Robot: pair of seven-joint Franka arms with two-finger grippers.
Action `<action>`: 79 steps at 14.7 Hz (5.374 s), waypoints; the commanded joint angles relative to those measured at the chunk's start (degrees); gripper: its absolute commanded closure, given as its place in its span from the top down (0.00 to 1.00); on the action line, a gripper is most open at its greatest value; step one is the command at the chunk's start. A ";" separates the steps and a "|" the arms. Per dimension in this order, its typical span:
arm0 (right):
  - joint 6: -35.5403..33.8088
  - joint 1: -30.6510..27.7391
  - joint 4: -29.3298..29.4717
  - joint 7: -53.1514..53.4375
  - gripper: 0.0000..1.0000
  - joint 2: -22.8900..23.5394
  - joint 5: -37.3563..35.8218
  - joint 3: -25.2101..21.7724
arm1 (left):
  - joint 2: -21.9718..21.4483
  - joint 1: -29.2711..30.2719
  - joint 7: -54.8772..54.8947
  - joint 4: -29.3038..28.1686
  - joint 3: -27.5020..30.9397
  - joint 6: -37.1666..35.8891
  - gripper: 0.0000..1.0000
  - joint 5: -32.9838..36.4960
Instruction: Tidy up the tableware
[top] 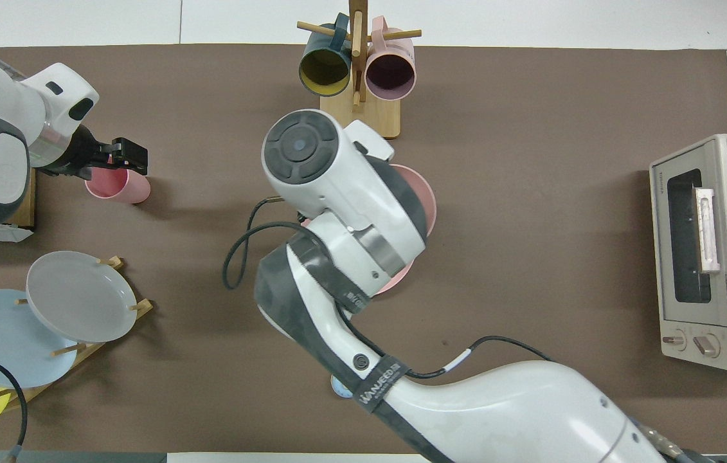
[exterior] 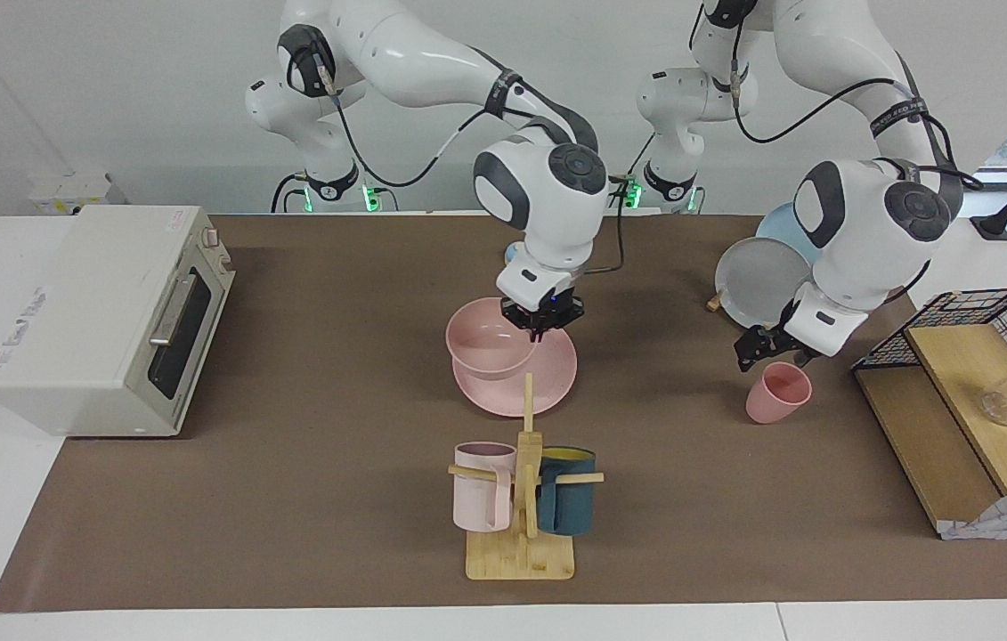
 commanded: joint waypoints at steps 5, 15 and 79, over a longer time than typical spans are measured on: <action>3.59 -1.07 -4.60 0.60 0.00 -0.08 2.26 1.08 | 2.37 0.50 0.36 -2.47 0.05 5.40 0.99 -0.58; 3.02 -2.03 -6.74 3.67 0.54 -1.92 6.65 0.99 | 2.55 1.29 0.45 -5.46 0.05 8.22 0.00 -0.41; -13.18 -36.84 -26.95 -45.98 1.00 -38.84 5.69 -10.96 | -3.94 -18.33 -26.13 13.52 0.05 -16.90 1.00 -1.11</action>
